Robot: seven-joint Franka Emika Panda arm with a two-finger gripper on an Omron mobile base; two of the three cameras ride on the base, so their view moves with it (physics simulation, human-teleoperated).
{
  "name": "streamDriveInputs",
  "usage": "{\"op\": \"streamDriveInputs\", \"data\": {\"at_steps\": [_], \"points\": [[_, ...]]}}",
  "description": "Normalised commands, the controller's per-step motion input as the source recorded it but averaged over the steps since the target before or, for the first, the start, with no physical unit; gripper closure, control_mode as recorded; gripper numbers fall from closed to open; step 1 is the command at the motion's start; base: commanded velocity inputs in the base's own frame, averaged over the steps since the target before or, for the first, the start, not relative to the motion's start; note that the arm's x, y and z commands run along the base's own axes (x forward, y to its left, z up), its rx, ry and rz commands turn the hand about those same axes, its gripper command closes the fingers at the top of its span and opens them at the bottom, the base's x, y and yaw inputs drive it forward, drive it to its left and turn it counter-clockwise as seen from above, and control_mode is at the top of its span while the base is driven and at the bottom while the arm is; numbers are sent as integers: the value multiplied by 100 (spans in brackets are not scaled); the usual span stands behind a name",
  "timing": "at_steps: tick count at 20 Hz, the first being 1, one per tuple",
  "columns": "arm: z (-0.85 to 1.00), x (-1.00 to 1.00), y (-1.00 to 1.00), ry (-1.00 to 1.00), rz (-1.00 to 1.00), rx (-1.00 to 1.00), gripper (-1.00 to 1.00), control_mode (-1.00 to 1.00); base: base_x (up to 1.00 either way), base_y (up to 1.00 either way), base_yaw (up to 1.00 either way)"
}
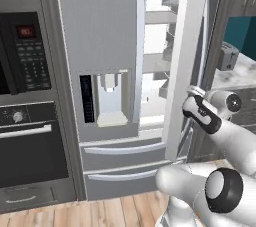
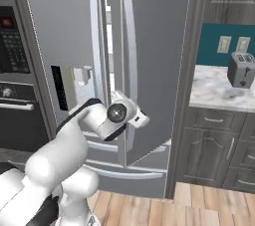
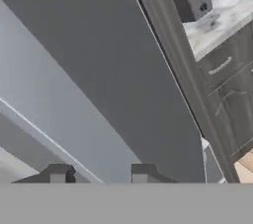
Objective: Take the cupcake and donut from the fridge and place them on the empty tray on the dining counter.
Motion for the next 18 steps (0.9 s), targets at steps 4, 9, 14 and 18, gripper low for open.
{"op": "streamDriveInputs", "data": {"at_steps": [4,9,14,18], "points": [[48,-100,-99,34,-28,14,100,-100,0,0,0],[46,-100,-16,3,-29,4,100,-100,0,0,0],[65,-100,91,-29,-1,0,100,-100,0,0,0],[46,-43,100,-32,4,-14,100,-100,0,0,0]]}}
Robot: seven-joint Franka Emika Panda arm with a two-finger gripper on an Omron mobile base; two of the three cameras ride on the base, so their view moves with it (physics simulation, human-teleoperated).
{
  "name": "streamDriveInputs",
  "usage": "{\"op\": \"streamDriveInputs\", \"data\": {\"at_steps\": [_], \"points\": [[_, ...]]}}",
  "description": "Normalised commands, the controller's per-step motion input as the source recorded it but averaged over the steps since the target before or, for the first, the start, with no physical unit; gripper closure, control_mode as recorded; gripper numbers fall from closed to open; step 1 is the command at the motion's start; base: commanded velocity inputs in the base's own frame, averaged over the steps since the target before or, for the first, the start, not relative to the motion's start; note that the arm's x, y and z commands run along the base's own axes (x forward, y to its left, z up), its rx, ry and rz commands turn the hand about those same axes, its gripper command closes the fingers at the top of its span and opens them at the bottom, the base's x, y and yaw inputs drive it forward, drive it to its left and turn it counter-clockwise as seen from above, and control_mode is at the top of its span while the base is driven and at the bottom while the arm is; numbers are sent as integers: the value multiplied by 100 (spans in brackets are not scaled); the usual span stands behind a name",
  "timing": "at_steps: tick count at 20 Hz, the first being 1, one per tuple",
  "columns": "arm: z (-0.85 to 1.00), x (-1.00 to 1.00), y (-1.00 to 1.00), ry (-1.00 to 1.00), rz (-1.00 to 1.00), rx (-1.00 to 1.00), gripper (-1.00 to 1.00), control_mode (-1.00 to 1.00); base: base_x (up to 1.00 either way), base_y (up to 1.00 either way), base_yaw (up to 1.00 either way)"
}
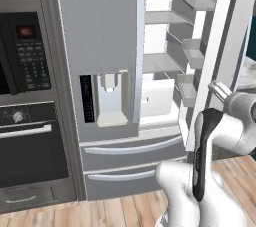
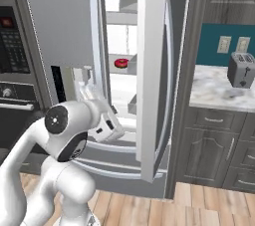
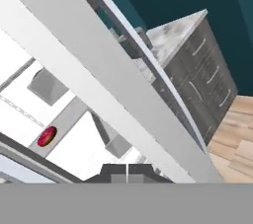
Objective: Take the cupcake and donut from the fridge and place them on the empty tray on the dining counter.
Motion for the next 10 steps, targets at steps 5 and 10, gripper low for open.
{"op": "streamDriveInputs", "data": {"at_steps": [5,10], "points": [[11,66,70,-13,-16,-34,100,-100,0,0,0],[-18,100,23,0,-27,-25,100,-100,0,0,0]]}}
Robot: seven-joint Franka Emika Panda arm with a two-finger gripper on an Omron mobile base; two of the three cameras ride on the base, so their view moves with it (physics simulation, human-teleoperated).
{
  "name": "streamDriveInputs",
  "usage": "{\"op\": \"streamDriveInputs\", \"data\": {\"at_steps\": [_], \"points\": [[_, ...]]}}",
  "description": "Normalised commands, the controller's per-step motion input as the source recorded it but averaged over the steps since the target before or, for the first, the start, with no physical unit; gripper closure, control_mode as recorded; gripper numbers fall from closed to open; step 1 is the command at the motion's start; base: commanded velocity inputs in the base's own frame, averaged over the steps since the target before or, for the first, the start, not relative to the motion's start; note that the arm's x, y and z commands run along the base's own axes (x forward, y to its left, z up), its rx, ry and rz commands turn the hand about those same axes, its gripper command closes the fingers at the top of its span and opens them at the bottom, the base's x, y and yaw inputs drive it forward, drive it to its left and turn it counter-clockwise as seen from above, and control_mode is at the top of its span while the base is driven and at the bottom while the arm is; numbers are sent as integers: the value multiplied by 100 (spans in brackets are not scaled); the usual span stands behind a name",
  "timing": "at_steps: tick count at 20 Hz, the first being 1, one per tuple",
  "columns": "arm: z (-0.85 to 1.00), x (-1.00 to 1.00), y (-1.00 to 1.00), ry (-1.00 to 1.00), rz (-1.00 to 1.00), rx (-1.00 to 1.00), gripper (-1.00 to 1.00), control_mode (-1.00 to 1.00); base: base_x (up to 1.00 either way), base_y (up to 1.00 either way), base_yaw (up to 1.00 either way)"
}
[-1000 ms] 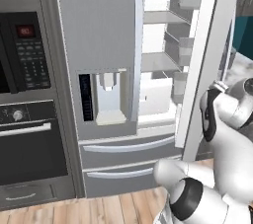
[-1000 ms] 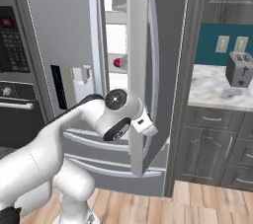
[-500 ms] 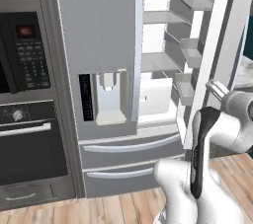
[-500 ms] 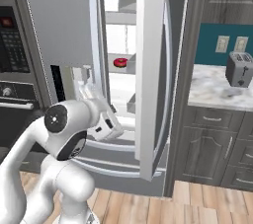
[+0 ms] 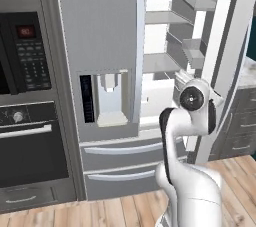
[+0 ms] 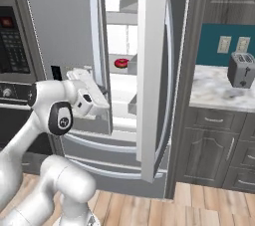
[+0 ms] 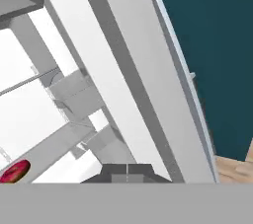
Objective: Take the cupcake and donut from the fridge and place them on the empty tray on the dining counter.
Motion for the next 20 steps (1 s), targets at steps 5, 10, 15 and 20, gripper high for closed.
{"op": "streamDriveInputs", "data": {"at_steps": [5,10,15,20], "points": [[-33,100,-23,0,-8,-11,100,-100,0,0,0],[-21,95,-41,0,-6,-3,100,-100,0,0,0],[-12,63,-38,3,-12,0,100,-100,0,0,0],[-18,62,-39,6,-12,0,100,-100,0,0,0]]}}
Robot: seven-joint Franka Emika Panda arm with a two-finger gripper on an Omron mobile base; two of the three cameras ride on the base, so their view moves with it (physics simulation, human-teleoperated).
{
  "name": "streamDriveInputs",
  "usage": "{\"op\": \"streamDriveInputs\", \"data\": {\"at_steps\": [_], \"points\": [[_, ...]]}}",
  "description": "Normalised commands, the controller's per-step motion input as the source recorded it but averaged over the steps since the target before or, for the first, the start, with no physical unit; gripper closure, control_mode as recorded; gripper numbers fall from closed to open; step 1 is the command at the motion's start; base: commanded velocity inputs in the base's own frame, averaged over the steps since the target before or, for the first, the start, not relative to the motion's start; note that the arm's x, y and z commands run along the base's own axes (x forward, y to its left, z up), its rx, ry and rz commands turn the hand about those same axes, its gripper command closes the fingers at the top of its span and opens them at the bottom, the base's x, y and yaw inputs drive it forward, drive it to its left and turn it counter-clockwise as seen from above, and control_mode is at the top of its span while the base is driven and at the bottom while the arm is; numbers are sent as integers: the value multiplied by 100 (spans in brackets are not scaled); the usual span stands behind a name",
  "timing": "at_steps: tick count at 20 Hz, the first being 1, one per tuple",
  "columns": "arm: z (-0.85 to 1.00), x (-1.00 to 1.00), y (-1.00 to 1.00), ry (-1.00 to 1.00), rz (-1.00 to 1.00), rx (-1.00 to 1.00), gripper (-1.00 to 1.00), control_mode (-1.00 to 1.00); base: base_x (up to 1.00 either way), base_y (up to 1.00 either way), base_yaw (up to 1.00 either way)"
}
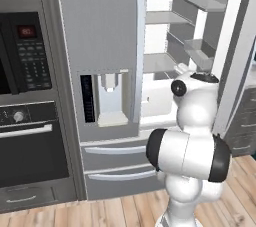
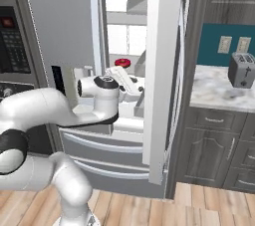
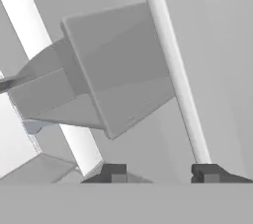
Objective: Take the cupcake and donut from the fridge and place them on the empty tray on the dining counter.
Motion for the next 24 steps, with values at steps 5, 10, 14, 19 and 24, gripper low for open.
{"op": "streamDriveInputs", "data": {"at_steps": [5,10,14,19,24], "points": [[-2,-7,-72,3,-3,12,100,-100,0,0,0],[0,-41,-93,0,-10,15,100,-100,0,0,0],[45,-25,15,1,0,2,100,-100,0,0,0],[100,-70,55,22,0,0,100,-100,0,0,0],[97,-100,57,35,26,0,100,-100,0,0,0]]}}
